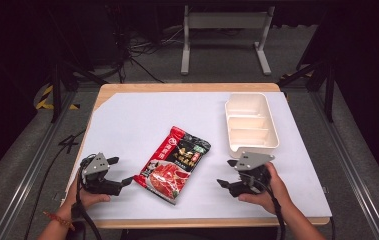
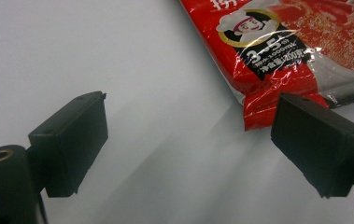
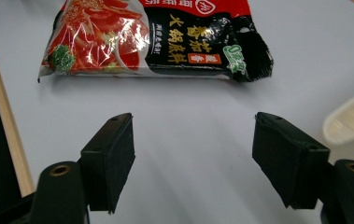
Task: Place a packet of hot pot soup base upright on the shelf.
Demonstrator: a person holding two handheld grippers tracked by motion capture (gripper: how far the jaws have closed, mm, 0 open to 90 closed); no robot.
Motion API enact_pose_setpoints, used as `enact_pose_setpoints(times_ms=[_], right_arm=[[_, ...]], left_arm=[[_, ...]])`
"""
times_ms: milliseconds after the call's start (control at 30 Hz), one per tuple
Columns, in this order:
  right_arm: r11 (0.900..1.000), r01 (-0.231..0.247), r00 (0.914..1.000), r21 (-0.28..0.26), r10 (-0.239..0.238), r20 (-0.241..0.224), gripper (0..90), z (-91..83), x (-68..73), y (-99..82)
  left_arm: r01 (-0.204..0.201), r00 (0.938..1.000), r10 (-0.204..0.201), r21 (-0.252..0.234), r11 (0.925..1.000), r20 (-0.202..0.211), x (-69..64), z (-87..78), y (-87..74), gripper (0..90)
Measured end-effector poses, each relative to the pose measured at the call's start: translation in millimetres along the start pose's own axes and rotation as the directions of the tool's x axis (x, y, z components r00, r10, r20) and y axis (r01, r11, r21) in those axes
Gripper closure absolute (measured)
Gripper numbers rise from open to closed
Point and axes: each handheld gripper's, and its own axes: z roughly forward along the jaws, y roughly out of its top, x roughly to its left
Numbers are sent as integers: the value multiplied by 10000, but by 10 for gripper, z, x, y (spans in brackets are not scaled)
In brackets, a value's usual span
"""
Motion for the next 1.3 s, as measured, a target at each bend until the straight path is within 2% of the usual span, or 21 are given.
enact_pose_setpoints(times_ms=[167,200,233,300,333,367,400,467,733,767,800,833,900,967,1033,1067,1100,1133,1200,1233,1300], right_arm=[[9998,126,9998,168,-123,-182,279,276,-103,358],[9997,48,9994,259,-39,-347,272,365,-148,448],[9994,105,9998,337,-100,-149,265,516,-198,571],[9992,166,9996,369,-157,-250,261,579,-222,604],[9990,-37,9995,449,52,-326,261,673,-254,636],[9966,-131,9999,815,138,-74,261,868,-308,670],[9966,-131,9999,815,138,-74,261,868,-308,670],[9899,-224,9997,1401,234,-56,262,1097,-403,692],[9827,-676,9977,1722,662,138,232,1318,-564,772],[9747,-1007,9948,1997,954,360,221,1403,-609,764],[9747,-1007,9948,1997,954,360,221,1403,-609,764],[9640,-1374,9895,2276,1440,-126,191,1487,-663,736],[9563,-1869,9762,2247,2064,-664,185,1536,-709,713],[9519,-1998,9709,2325,2242,-837,181,1556,-727,705],[9415,-2222,9509,2534,2666,-1569,167,1599,-759,687],[9427,-2127,9490,2572,2620,-1756,161,1611,-762,687],[9445,-1882,9468,2692,2474,-2059,273,1607,-760,718],[9451,-1724,9420,2774,2406,-2341,288,1606,-757,731],[9458,-1569,9456,2844,2270,-2332,317,1610,-738,746],[9498,-1360,9399,2817,2136,-2663,409,1608,-695,769],[9487,-1282,9436,2890,2064,-2590,416,1608,-682,780]], left_arm=[[-96,9999,96,-60,9999,105,-19,-5,6,117],[-120,9999,121,-47,9999,112,-16,-6,6,117],[-99,9999,100,-55,9999,127,-15,-5,2,118],[-94,9998,94,-33,10000,164,-13,-7,-3,118],[-71,9998,71,-37,10000,163,-11,-6,-5,118],[-37,9998,37,-31,10000,215,-11,-13,-10,118],[-37,9998,37,-31,10000,215,-11,-13,-10,118],[-10,9997,11,-35,10000,251,-12,-18,-21,118],[-22,9996,24,-65,10000,266,-19,-18,-13,118],[-61,9995,64,-102,9999,293,-30,-22,-7,119],[-61,9995,64,-102,9999,293,-30,-22,-7,118],[-54,9994,58,-118,9999,333,-39,-22,-9,119],[-50,9992,54,-93,9999,406,-35,-21,-11,119],[-66,9991,69,-73,10000,416,-31,-19,-11,119],[-97,9990,99,-42,9999,437,-29,-18,-13,119],[-111,9990,113,-42,9999,428,-26,-18,-12,119],[-92,9992,92,3,10000,396,-24,-18,-11,119],[-40,9992,38,34,10000,406,-28,-14,-13,120],[-28,9991,27,22,10000,421,-31,-9,-14,120],[-93,9991,91,41,9999,410,-30,-6,-12,119],[-107,9991,105,41,9999,402,-29,-1,-11,120]])
